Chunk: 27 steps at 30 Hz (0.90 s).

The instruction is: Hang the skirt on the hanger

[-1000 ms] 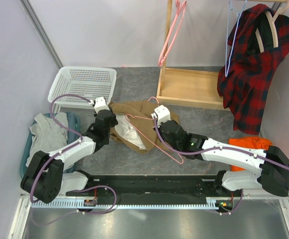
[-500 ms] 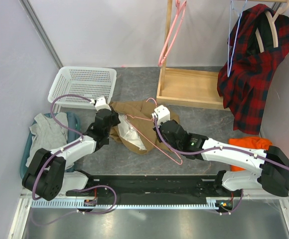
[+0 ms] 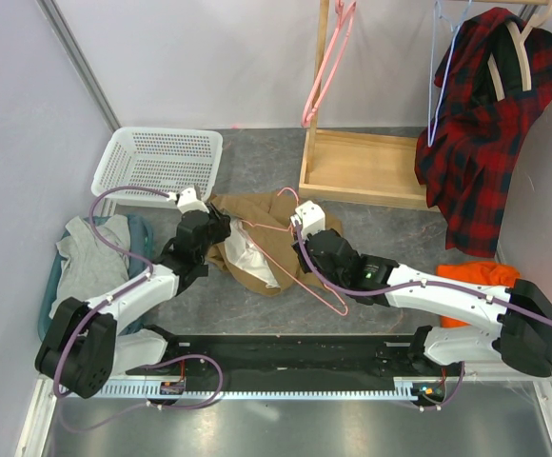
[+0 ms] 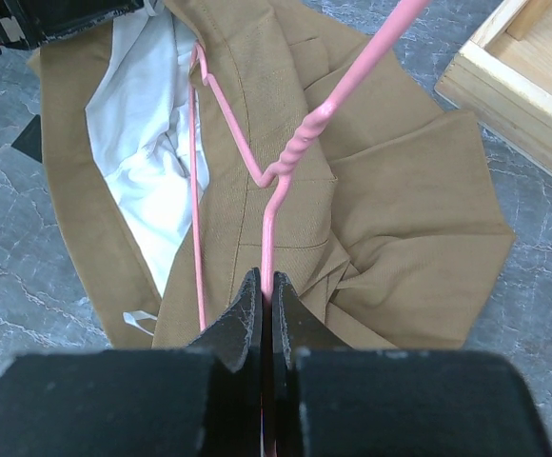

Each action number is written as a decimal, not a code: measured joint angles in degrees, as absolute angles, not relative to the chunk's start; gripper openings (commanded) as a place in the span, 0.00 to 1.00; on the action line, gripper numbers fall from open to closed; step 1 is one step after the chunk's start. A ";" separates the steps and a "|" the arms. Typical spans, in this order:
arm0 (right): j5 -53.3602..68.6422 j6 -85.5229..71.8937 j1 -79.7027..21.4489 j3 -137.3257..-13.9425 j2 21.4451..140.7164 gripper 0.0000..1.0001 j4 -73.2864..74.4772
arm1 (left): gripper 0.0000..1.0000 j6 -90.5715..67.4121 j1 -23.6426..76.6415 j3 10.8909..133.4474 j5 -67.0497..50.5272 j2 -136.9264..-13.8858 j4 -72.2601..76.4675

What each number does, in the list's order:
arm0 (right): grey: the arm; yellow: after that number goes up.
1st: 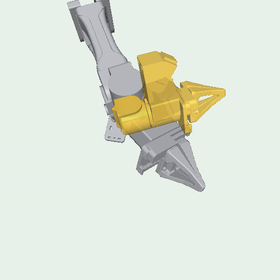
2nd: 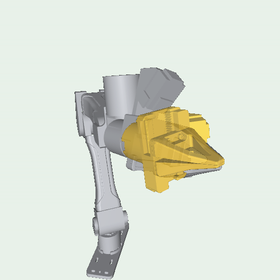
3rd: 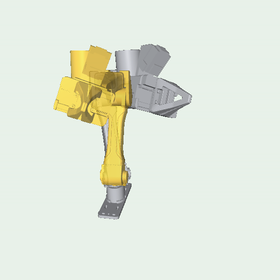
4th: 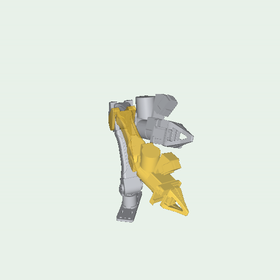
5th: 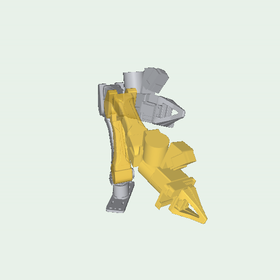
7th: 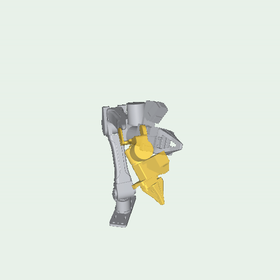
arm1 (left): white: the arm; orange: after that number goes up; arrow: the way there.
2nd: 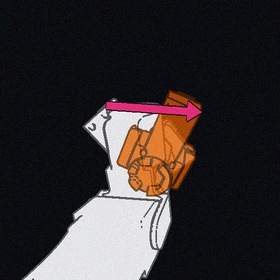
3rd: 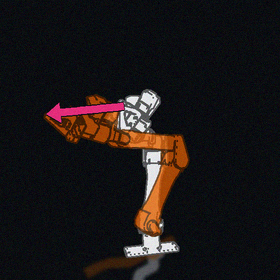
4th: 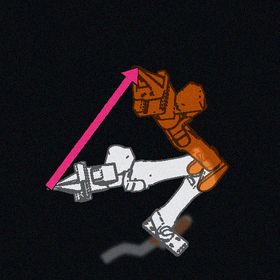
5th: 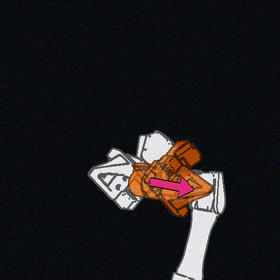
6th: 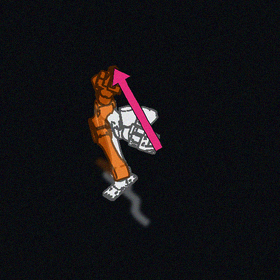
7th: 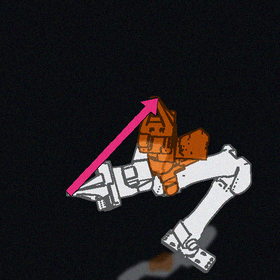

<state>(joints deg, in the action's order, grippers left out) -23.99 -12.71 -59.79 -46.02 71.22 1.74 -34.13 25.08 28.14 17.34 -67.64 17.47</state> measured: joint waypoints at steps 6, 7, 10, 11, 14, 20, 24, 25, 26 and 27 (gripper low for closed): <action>-23.97 -12.88 -59.79 -46.02 71.20 0.00 1.74 | 0.38 -35.18 25.08 28.36 17.23 -69.30 15.88; -23.97 -12.88 -59.79 -46.02 71.18 0.00 1.76 | 0.39 -35.35 25.08 28.45 17.04 -69.52 15.70; -23.90 -12.88 -59.79 -46.02 70.96 0.00 1.78 | 0.40 -35.75 25.08 28.97 16.16 -69.78 15.55; -23.83 -12.88 -59.79 -46.02 70.81 0.00 1.76 | 0.41 -35.79 25.08 29.28 16.14 -69.78 15.55; -23.79 -12.88 -59.79 -46.02 70.30 0.00 1.76 | 0.42 -35.73 25.08 30.37 16.21 -70.46 15.84; -23.35 -13.19 -59.79 -46.02 69.65 0.00 1.76 | 0.42 -34.17 25.08 32.34 17.43 -75.77 17.37; -22.96 -13.30 -59.79 -46.02 69.38 0.00 1.76 | 0.42 -32.58 25.08 32.34 19.64 -77.28 17.28; -22.85 -13.32 -59.77 -46.02 69.36 0.00 1.76 | 0.42 -32.14 25.08 32.34 20.25 -77.28 17.32; -22.81 -13.32 -59.79 -46.02 69.36 0.00 1.76 | 0.42 -31.73 25.08 32.34 20.97 -77.28 17.52; -22.74 -13.32 -59.79 -46.02 69.36 0.00 1.76 | 0.42 -31.38 25.08 32.34 21.47 -77.28 17.74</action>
<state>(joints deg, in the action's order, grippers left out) -22.74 -13.32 -59.79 -46.02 69.36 1.76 -31.38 25.08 32.34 21.47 -77.28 17.74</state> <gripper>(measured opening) 0.030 0.419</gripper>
